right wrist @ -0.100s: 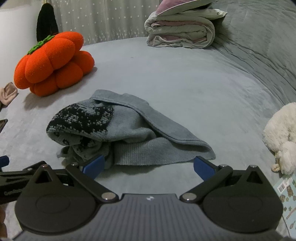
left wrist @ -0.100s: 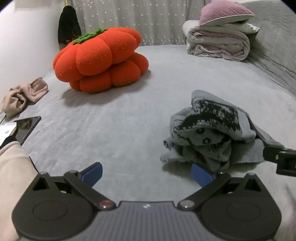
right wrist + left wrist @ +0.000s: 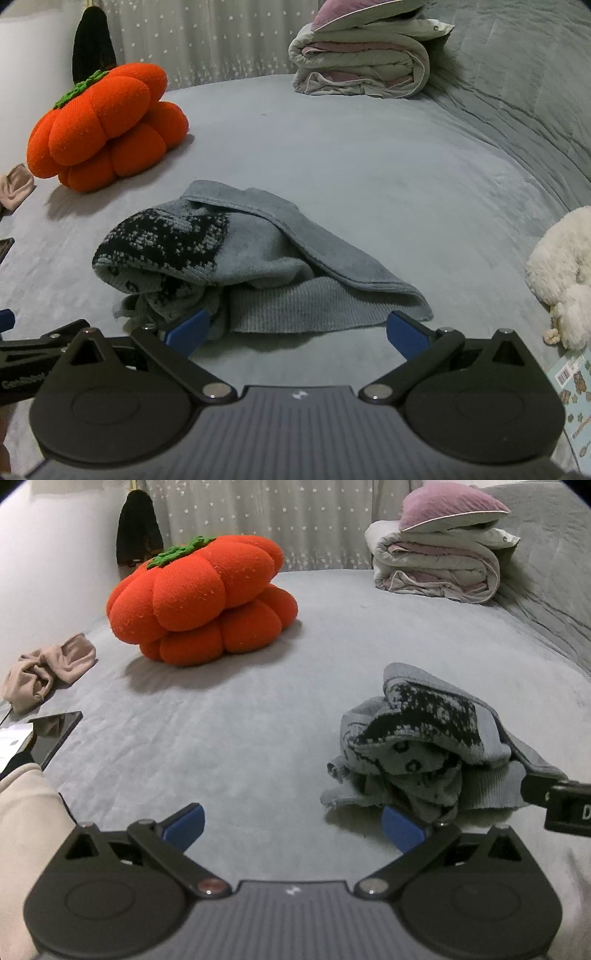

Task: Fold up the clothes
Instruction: 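Move both grippers toward the crumpled grey cat-print sweater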

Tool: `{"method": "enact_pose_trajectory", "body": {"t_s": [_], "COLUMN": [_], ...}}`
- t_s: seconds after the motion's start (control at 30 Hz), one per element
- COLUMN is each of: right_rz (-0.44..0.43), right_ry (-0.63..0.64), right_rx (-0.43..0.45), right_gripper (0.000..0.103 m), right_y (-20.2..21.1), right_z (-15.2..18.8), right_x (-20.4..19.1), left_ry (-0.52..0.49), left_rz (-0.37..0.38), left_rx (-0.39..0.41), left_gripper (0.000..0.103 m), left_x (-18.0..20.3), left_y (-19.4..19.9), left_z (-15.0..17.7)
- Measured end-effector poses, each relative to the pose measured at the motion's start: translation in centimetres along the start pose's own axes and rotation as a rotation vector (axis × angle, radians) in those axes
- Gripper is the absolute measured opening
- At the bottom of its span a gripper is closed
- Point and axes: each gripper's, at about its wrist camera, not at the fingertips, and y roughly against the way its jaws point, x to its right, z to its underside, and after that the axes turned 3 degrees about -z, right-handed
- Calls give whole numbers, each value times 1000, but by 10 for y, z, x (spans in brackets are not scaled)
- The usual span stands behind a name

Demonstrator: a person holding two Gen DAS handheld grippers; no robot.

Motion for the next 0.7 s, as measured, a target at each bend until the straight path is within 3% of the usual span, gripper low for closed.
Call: {"method": "enact_pose_trajectory", "body": {"t_s": [0.7], "right_rz": [-40], "right_ry": [-11], "right_rx": [4], "right_gripper": [103], "right_y": [-9], "right_z": [0], "right_x": [-11], "left_ry": [34], "left_rz": [-13], "left_rx": [-29], "left_gripper": [102], "left_x": [-11], "left_y": [-7], "left_z": [-6]}}
